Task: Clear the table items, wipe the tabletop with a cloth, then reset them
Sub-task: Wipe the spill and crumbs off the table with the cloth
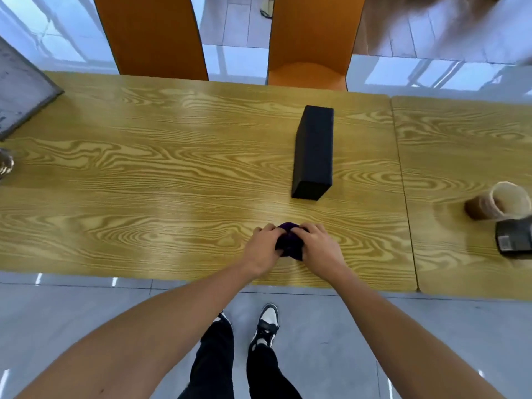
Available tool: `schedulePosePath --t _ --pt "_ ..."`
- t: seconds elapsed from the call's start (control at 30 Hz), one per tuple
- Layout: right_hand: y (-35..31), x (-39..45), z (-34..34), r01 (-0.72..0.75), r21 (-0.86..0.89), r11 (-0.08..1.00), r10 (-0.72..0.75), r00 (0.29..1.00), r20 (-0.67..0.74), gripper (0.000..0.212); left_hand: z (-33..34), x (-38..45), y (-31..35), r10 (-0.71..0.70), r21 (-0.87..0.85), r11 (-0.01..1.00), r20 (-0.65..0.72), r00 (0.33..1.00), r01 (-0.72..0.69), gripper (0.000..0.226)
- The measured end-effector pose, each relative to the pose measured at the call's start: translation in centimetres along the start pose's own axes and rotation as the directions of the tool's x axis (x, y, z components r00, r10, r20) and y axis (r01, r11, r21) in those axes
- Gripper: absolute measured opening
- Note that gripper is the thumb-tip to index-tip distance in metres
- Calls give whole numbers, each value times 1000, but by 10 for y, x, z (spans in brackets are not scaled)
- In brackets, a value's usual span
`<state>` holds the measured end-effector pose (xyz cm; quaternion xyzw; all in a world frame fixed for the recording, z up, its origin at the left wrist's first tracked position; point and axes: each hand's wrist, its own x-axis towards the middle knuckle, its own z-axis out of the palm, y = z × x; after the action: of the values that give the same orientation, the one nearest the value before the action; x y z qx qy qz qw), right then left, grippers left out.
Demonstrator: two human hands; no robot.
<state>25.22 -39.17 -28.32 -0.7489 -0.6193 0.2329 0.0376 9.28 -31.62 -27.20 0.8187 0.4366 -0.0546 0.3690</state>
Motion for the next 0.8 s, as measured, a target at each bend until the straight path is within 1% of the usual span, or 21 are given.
schedulePosePath --t 0.13,0.23,0.3,0.37,0.43,0.57,0.6,0.63,0.7,0.77,0.8 --pt "42 -27 -5 -148 32 989 149 988 -48 48 25 19 45 82 1 997 83 993 -82 45" --pt "59 -55 -6 -197 64 978 200 979 -48 47 45 17 67 118 -2 993 156 981 -119 45" --pt "69 -71 -7 -217 78 973 222 974 -54 44 56 12 79 138 -42 990 188 972 -132 44" --pt "80 -84 -11 -257 103 961 265 961 -74 40 61 9 92 149 -102 986 192 970 -131 42" --pt "90 -92 -18 -328 131 936 341 935 -95 38 65 8 107 168 -143 979 182 969 -143 41" --pt "109 -96 -34 -412 160 897 437 881 -181 34 63 13 136 212 -178 967 161 964 -183 43" --pt "113 -97 -38 -425 170 889 452 873 -183 35 61 15 139 216 -180 966 168 962 -186 43" --pt "116 -97 -39 -437 165 884 461 874 -153 37 58 17 140 212 -178 967 177 961 -180 43" --pt "119 -98 -39 -450 106 887 455 890 -25 45 51 18 135 185 -160 975 211 960 -153 42" --pt "116 -98 -39 -481 68 874 475 876 84 52 44 16 125 157 -118 984 255 954 -130 39" --pt "112 -96 -41 -499 67 864 492 865 100 54 40 15 118 132 -92 990 277 952 -110 40"
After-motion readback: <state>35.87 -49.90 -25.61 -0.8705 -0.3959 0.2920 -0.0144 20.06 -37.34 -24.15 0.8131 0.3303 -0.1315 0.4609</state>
